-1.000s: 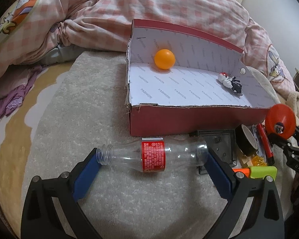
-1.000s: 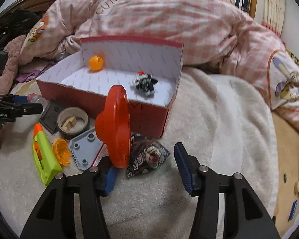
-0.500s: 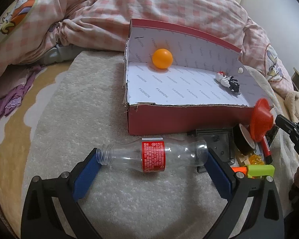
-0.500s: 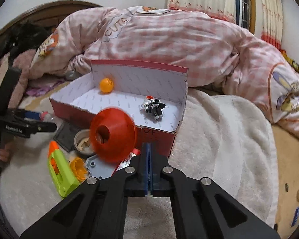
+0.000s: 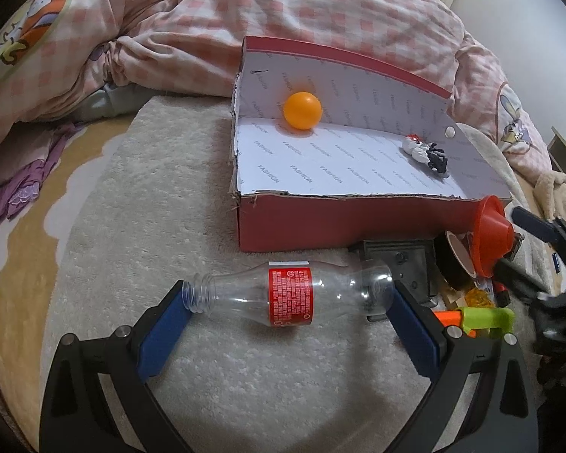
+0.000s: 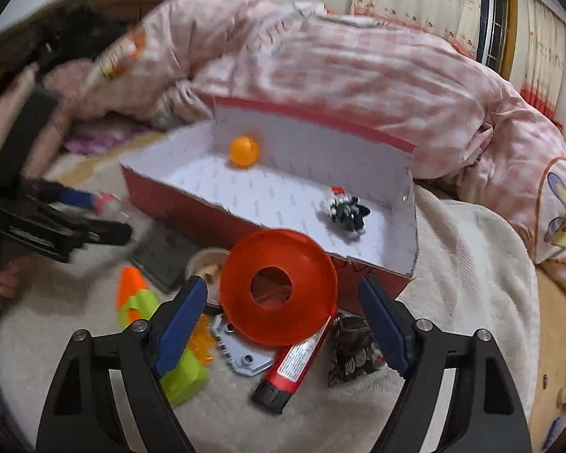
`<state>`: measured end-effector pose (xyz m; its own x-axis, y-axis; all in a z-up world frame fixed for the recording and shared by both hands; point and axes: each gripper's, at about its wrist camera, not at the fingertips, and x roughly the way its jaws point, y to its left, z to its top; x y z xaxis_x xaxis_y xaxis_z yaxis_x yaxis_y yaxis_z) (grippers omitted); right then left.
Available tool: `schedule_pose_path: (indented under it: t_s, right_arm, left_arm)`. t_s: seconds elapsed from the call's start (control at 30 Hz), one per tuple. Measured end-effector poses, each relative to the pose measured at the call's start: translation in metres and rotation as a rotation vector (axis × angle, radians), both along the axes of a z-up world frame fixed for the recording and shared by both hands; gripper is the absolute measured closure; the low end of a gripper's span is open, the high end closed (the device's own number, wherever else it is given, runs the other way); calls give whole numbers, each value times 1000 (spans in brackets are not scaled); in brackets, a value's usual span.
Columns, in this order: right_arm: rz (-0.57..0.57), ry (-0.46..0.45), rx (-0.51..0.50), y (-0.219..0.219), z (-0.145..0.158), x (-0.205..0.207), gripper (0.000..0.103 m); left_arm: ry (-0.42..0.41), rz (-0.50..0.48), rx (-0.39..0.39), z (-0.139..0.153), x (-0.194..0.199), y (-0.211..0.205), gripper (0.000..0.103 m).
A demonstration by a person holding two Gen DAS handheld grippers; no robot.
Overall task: Organize objects
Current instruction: 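Carry the bottle and red disc over the shoebox with both tools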
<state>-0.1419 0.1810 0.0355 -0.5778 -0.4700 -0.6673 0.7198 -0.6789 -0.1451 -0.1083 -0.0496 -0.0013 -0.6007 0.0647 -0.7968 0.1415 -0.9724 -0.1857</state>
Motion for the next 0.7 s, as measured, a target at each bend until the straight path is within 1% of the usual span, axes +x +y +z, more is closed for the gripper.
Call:
schedule_pose_path:
  t_s: [0.07, 0.1, 0.13, 0.27, 0.33, 0.43, 0.5, 0.63, 0.7]
  right_arm:
    - [-11, -6, 46, -8, -7, -6, 19]
    - [-5, -16, 40, -9, -8, -7, 22]
    - [5, -22, 24, -9, -6, -8, 30]
    - [14, -49, -37, -5, 1, -8, 31]
    - [16, -53, -45, -5, 4, -6, 31]
    - [28, -52, -64, -2, 12, 1, 31]
    - [30, -28, -91, 3, 24, 8, 31]
    - [21, 23, -147, 15, 52, 23, 31]
    - [17, 45, -169, 21, 62, 29, 31]
  left_arm:
    - [1, -3, 2, 1, 1, 0, 2]
    - [4, -3, 2, 2, 2, 0, 2]
    - [7, -2, 2, 3, 3, -1, 2]
    - [27, 0, 9, 7, 8, -5, 2]
    - [52, 0, 4, 13, 13, -6, 2]
    - [117, -3, -38, 30, 22, -3, 2]
    - [165, -3, -68, 43, 28, 0, 2]
    - [246, -8, -43, 70, 41, 2, 2]
    - [292, -9, -61, 83, 48, 6, 2]
